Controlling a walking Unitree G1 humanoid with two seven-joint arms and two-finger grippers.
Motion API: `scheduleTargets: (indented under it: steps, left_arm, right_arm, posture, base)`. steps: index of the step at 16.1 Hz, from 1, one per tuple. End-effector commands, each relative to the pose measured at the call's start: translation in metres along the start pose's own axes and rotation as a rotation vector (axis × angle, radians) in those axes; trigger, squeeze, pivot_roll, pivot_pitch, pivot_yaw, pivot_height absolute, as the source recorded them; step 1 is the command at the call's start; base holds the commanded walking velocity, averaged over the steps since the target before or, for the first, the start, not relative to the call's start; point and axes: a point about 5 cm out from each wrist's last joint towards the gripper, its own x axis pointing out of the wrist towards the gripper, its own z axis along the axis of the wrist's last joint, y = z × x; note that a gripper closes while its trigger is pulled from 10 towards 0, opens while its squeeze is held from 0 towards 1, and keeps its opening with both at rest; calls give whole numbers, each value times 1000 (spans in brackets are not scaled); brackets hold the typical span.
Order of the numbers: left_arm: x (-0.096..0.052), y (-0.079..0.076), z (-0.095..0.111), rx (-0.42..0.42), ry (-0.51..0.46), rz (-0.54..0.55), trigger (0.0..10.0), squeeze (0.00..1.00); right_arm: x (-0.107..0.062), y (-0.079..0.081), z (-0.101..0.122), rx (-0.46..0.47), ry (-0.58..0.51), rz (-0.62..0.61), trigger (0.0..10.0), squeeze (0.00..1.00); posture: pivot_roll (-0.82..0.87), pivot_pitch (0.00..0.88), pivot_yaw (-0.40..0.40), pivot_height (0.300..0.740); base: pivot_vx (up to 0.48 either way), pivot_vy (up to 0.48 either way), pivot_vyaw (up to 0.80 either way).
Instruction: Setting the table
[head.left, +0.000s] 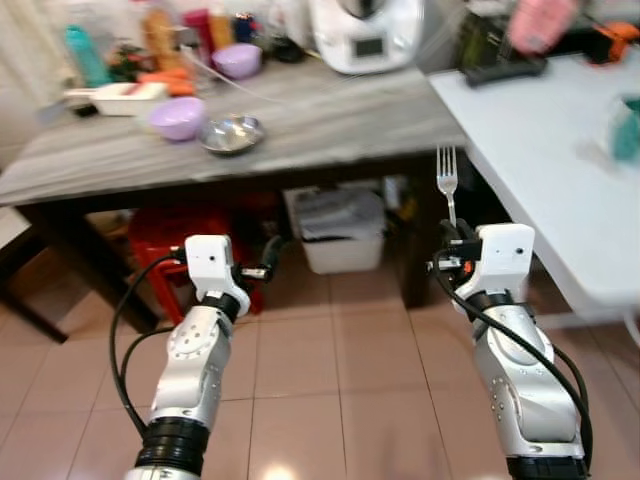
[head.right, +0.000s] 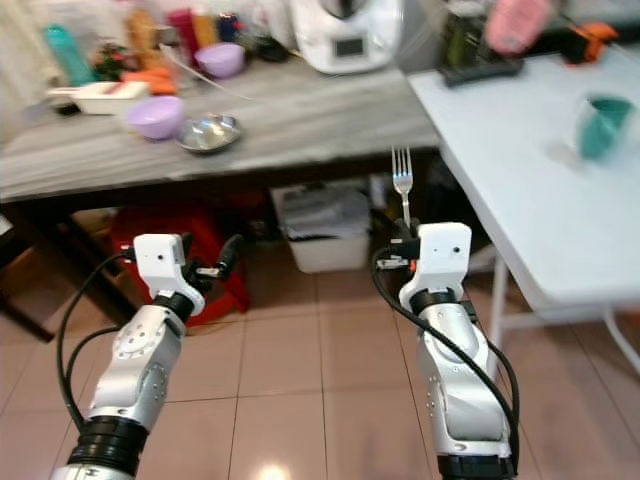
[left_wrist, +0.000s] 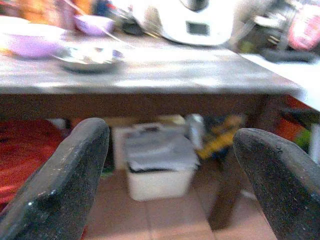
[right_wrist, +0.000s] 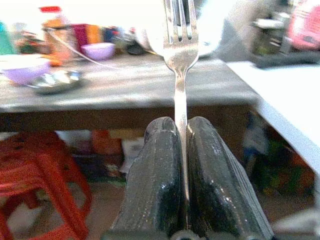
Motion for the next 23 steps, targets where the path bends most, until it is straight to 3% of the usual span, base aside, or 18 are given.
scheduleTargets:
  steps: [1,4,12,16,23]
  left_arm:
    - [-4,15,3,18,2,41,10000,0]
    - [-4,14,2,15,5,41,10000,0]
    - [-3,13,1,10,9,35,10000,0]
    - [-3,12,1,8,11,35,10000,0]
    - [-4,13,1,8,11,37,10000,0]
  right_arm:
    - [2,12,8,15,-34,36,10000,0]
    - [2,11,7,16,-31,34,10000,0]
    - [1,10,6,27,-21,10,10000,0]
    - [2,9,6,29,-20,5,10000,0]
    - [3,11,3,34,-9,8,10000,0]
  posture:
    - [-147,45,104,740]
    - [-148,47,103,740]
    - [-148,47,103,740]
    - [-151,50,103,740]
    - [-144,50,100,740]
  base:
    - [450,0,794]
    - [450,0,627]
    - [458,0,0]
    - [458,0,-687]
    - [449,0,-59]
